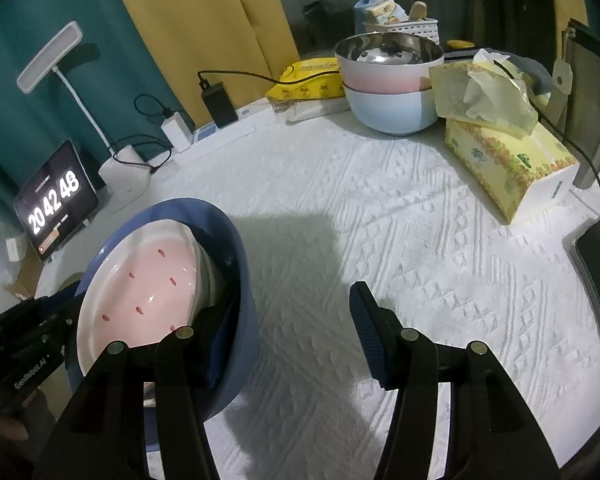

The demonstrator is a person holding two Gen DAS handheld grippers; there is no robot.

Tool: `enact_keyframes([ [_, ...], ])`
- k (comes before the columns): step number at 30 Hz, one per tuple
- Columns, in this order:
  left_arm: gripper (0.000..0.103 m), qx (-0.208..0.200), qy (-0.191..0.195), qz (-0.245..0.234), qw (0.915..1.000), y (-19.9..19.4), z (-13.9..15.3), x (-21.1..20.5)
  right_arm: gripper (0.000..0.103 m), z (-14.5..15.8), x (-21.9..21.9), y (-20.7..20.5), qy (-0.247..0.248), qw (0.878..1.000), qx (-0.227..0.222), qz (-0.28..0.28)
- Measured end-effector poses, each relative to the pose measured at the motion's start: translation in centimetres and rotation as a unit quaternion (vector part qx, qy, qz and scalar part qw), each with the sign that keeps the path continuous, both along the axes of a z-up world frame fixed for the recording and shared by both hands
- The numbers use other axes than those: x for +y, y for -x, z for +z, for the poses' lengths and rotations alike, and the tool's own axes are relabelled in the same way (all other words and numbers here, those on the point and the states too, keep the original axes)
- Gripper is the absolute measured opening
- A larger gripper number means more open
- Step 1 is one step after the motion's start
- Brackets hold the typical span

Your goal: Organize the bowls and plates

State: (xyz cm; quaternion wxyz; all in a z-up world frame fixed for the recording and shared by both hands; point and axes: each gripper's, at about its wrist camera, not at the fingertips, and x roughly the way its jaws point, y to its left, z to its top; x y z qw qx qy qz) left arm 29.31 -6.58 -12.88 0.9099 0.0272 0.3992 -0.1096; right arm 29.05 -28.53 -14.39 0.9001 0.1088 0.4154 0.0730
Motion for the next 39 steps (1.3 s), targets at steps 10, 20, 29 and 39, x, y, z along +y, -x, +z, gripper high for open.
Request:
enact_keyframes([
  [10, 0.021, -0.014, 0.017, 0.01, 0.9997, 0.2, -0.1, 0.1, 0.035, 0.2, 0.6, 0.4, -0.02, 1.0, -0.012, 0.006],
  [20, 0.011, -0.017, 0.029, 0.011, 0.9994, 0.3, 0.0, 0.0, 0.01, 0.6, 1.9, 1.1, -0.013, 0.999, -0.035, 0.016],
  [29, 0.009, -0.012, 0.032, 0.009, 0.9994, 0.3, 0.1, -0.1, 0.009, 0.8, 1.8, 1.2, -0.023, 0.999, -0.03, 0.006],
  [39, 0.009, -0.01, 0.032, -0.003, 0.9994, 0.2, -0.1, -0.9, 0.008, 1.0, 1.1, 1.6, -0.034, 0.999, -0.025, -0.008],
])
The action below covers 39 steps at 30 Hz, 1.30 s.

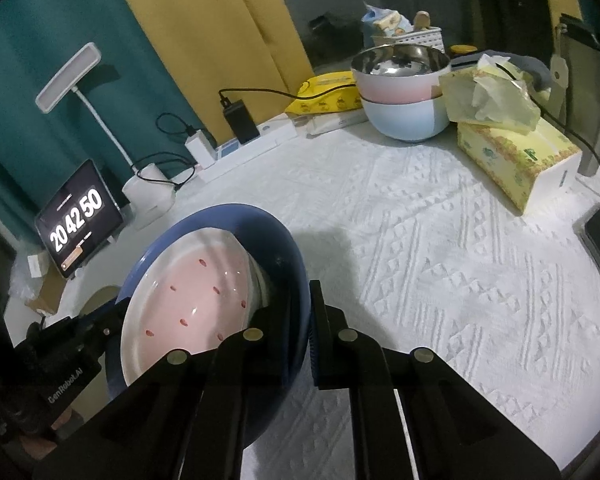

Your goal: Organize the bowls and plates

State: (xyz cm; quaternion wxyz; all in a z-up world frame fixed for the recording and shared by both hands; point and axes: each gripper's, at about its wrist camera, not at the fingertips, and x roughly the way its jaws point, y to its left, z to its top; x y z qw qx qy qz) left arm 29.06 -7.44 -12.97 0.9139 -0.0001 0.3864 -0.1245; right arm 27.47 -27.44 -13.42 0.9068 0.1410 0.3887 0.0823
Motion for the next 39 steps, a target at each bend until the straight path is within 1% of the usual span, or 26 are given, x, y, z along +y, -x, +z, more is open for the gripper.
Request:
enact_keyframes([
  [2, 0.01, 0.009, 0.002, -0.008, 0.9999, -0.6, -0.1, 0.1, 0.009, 0.0, -0.1, 0.0, 0.002, 1.0, 0.004, 0.001],
  [4, 0.014, 0.019, 0.0, -0.016, 0.9997, -1.2, -0.3, 0.3, 0.009, 0.0, -0.1, 0.0, 0.008, 1.0, 0.004, 0.004],
  [5, 0.015, 0.025, 0.004, -0.018, 0.9995, -1.5, -0.4, 0.4, 0.009, 0.0, -0.1, 0.0, 0.009, 1.0, 0.005, 0.006],
  [8, 0.017, 0.011, -0.009, -0.01, 0.9998, -1.7, -0.8, 0.1, 0.01, 0.1, 0.0, -0.2, 0.014, 1.0, 0.008, 0.014],
  [11, 0.017, 0.011, -0.009, -0.002, 0.9999, -1.7, -1.0, -0.2, 0.011, 0.0, -0.2, -0.2, 0.014, 1.0, 0.008, 0.008],
  [13, 0.013, 0.01, -0.009, -0.001, 0.9999, -1.6, -1.0, -0.3, 0.016, 0.0, -0.3, -0.1, 0.016, 1.0, 0.005, -0.004],
  [15, 0.009, 0.009, -0.012, 0.001, 0.9999, -1.4, -0.9, -0.5, 0.017, -0.1, -0.5, -0.1, 0.007, 1.0, 0.004, -0.007],
  [16, 0.009, 0.009, -0.014, 0.002, 0.9999, -1.4, -0.8, -0.6, 0.016, -0.1, -0.5, -0.1, 0.005, 1.0, 0.003, -0.008],
  [18, 0.009, 0.009, -0.012, 0.003, 0.9999, -1.2, -0.7, -0.8, 0.008, 0.0, -0.2, 0.1, 0.004, 1.0, 0.001, -0.01],
  [20, 0.009, 0.013, -0.008, 0.003, 0.9999, -1.3, -0.7, -0.6, 0.007, 0.1, -0.1, 0.1, 0.006, 1.0, 0.002, -0.017],
  [23, 0.009, 0.016, -0.001, 0.0, 0.9999, -1.0, -0.5, -0.4, 0.007, 0.2, -0.3, 0.1, -0.007, 1.0, 0.009, -0.016],
  [26, 0.009, 0.018, 0.004, -0.001, 0.9998, -0.9, -0.6, -0.3, 0.007, 0.5, -0.2, 0.3, -0.006, 1.0, 0.006, -0.016],
  [29, 0.009, 0.013, 0.007, -0.003, 0.9999, -0.6, -0.2, -0.2, 0.007, 1.0, -0.1, 0.6, -0.005, 1.0, 0.0, -0.017],
  [39, 0.009, -0.015, 0.026, 0.0, 0.9995, 0.4, 2.4, 1.0, 0.007, 3.5, 0.6, 1.3, -0.009, 1.0, -0.021, -0.012],
])
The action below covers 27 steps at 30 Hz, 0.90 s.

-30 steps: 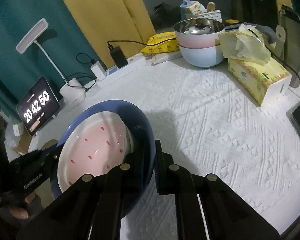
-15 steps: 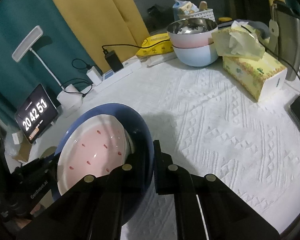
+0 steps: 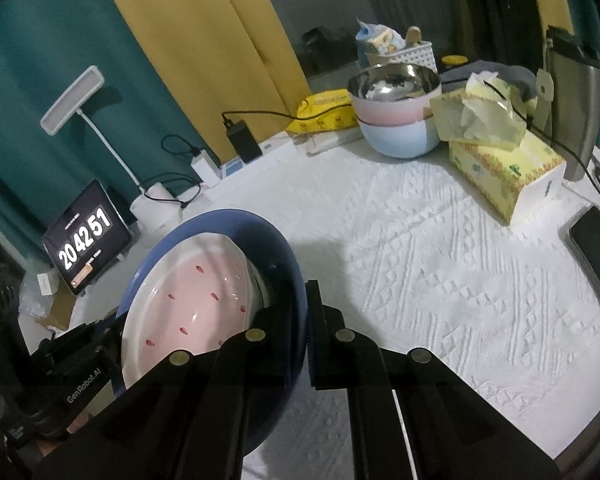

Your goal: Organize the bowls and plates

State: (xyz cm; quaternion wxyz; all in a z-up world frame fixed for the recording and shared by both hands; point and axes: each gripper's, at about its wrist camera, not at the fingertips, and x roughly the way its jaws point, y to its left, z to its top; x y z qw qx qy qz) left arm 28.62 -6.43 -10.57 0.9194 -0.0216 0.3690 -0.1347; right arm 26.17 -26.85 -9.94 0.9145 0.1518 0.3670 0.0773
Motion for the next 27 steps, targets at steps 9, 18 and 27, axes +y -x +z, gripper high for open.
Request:
enact_keyframes([
  [9, 0.009, -0.016, 0.002, 0.011, 0.9998, 0.9, 1.5, 1.7, 0.006, 1.9, 1.6, 0.6, 0.004, 1.0, -0.018, 0.008],
  [18, 0.009, -0.03, 0.011, 0.027, 0.9991, 1.8, 2.8, 4.4, 0.006, 3.4, 3.8, 0.7, 0.006, 0.999, -0.033, 0.024],
  [27, 0.009, -0.038, 0.014, 0.045, 0.9982, 2.7, 3.3, 7.0, 0.007, 4.1, 6.4, 0.8, 0.012, 0.998, -0.039, 0.043],
])
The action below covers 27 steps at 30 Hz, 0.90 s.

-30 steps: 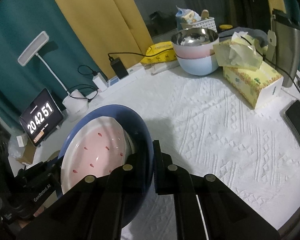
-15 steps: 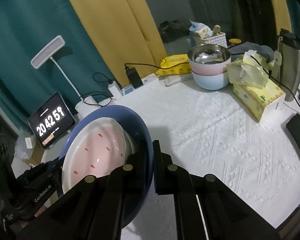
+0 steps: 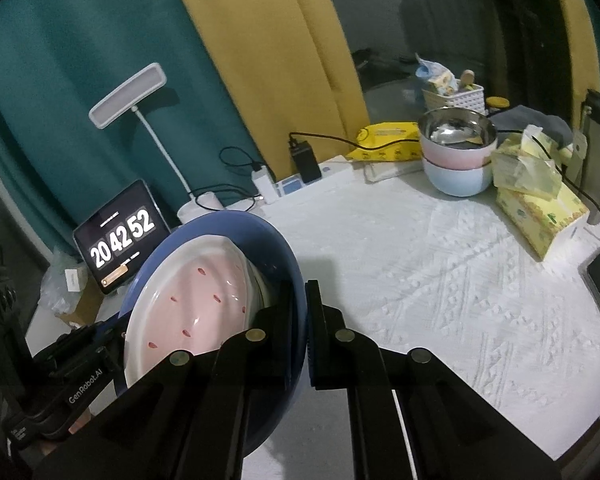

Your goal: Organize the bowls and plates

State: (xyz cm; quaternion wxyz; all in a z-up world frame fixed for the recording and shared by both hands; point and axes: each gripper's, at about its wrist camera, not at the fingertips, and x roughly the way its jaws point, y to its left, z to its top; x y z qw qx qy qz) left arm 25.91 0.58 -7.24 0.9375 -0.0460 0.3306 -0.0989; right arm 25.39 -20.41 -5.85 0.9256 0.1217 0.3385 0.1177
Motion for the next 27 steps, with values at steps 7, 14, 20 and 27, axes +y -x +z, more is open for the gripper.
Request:
enact_keyframes([
  [7, 0.009, 0.002, 0.006, 0.017, 0.9998, 0.4, -0.3, 2.5, 0.007, -0.1, 2.5, -0.3, 0.007, 1.0, 0.002, 0.017],
  [14, 0.008, 0.011, 0.012, 0.033, 0.9993, 0.7, -1.1, 5.3, 0.007, -0.7, 5.2, -0.7, 0.016, 0.999, 0.008, 0.035],
  [20, 0.008, 0.019, 0.013, 0.049, 0.9985, 1.0, -2.0, 7.4, 0.007, -1.5, 7.3, -1.2, 0.018, 0.998, 0.018, 0.052],
  [27, 0.007, 0.031, 0.014, 0.062, 0.9975, 0.9, -3.1, 9.1, 0.007, -2.9, 9.2, -2.1, 0.015, 0.997, 0.039, 0.066],
])
